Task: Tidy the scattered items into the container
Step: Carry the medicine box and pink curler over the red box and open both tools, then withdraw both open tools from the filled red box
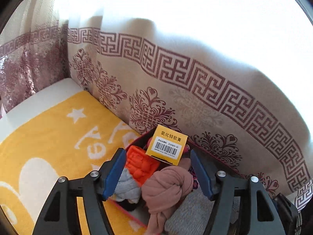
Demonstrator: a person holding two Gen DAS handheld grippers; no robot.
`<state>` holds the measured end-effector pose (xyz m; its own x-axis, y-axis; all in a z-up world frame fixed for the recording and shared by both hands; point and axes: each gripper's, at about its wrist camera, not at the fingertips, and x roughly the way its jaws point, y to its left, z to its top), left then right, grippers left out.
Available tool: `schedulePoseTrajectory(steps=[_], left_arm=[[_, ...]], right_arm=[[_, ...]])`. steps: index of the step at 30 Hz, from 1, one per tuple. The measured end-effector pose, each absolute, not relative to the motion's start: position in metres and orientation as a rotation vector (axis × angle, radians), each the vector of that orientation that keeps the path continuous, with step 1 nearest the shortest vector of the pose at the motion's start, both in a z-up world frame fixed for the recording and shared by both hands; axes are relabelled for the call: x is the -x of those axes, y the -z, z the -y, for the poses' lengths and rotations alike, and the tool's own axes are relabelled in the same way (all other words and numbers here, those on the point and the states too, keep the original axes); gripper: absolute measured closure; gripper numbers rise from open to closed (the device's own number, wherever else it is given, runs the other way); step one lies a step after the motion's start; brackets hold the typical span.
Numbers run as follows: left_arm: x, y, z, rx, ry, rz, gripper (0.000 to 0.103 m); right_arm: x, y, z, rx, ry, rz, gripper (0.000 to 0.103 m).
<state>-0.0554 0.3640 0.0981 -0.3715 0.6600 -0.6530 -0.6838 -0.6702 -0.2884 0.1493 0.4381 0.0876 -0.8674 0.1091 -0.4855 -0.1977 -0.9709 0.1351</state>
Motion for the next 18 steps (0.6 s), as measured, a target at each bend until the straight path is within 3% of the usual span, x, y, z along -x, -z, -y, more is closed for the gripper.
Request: schedulePoseTrajectory(steps=[5,8,15,16,18], left_arm=[[0.043,-0.103,-0.336,0.927,-2.140,-0.034,0.033],[0.038,-0.105,-0.317,0.915,-2.154,-0.001,0.023],[0.020,-0.105,-0.288,0.879,-2.166,0.003,0.021],[0.018,-0.104,-0.286,0.877,-2.174,-0.001,0.018],[0.014,-0.103,-0.282,0.862,-2.198,-0.012,0.003]], right_arm=[[-0.139,-0.066,-0.420,0.877,-2.857,-0.184,0.055],[-0.125,-0.047,-0.427,0.953,-2.788,-0.204,0.055],[-0.128,-0.045,-0.433,0.948,-2.749,-0.194,0.055],[-0.132,-0.047,-0.431,0.941,-2.758,-0.186,0.050],[-0.139,-0.055,-0.431,0.898,-2.780,-0.178,0.027]])
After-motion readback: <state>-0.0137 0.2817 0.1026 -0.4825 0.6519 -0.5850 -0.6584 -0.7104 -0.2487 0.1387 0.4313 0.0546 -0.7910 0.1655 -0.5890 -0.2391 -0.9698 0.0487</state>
